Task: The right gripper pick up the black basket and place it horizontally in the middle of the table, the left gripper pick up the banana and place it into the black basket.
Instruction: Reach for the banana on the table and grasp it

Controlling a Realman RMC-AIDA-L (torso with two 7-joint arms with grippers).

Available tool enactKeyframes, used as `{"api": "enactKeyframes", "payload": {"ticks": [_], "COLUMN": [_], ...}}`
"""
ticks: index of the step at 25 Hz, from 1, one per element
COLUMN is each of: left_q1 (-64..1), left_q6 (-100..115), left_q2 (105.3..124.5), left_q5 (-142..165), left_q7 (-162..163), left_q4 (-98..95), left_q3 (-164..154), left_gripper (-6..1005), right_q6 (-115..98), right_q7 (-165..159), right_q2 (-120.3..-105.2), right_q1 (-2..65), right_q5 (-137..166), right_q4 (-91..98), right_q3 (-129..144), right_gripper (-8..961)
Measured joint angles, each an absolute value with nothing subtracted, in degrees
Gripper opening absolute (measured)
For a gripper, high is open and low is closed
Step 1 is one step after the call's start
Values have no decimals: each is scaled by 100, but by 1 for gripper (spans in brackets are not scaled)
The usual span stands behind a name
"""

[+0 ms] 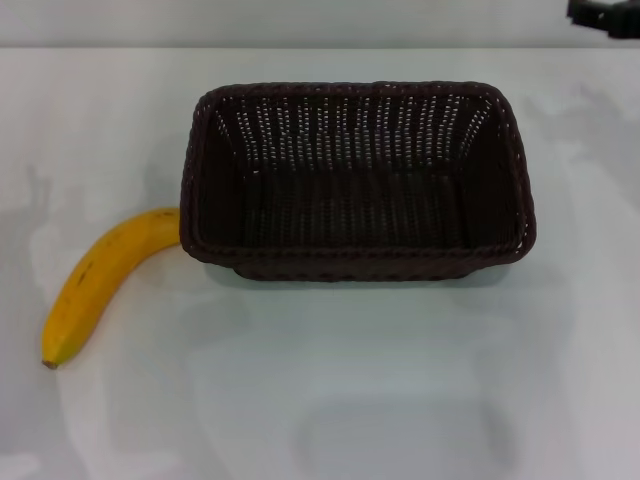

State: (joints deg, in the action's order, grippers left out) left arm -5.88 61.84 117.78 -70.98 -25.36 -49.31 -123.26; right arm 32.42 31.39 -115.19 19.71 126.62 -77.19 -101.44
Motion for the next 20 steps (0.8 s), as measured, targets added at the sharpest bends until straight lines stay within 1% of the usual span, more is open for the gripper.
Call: {"api": "enactKeyframes", "payload": {"ticks": [6, 13, 20], "left_q1": [-546, -566, -582], "left_q6": [6198, 6212, 6411], "left_q2": [11883, 11890, 11892], "left_q5": [-6795, -6746, -6728], "left_q7": [-2635, -2641, -2643], "left_q4": [-4980, -5041, -5086], "left_q3": [-12034, -11999, -11988], "left_gripper": [883, 883, 883], "right_q6": [2029, 217, -1384], "right_q7": [4179, 5082, 5037], "right_q2": [-11521, -11524, -11522], "right_q1": [1943, 1930, 1967], "right_q5": [11974, 11494, 11449], "right_q4": [-7140, -6508, -5970], "right_q3": [-10094, -9711, -9375], "right_gripper": [810, 806, 805]}}
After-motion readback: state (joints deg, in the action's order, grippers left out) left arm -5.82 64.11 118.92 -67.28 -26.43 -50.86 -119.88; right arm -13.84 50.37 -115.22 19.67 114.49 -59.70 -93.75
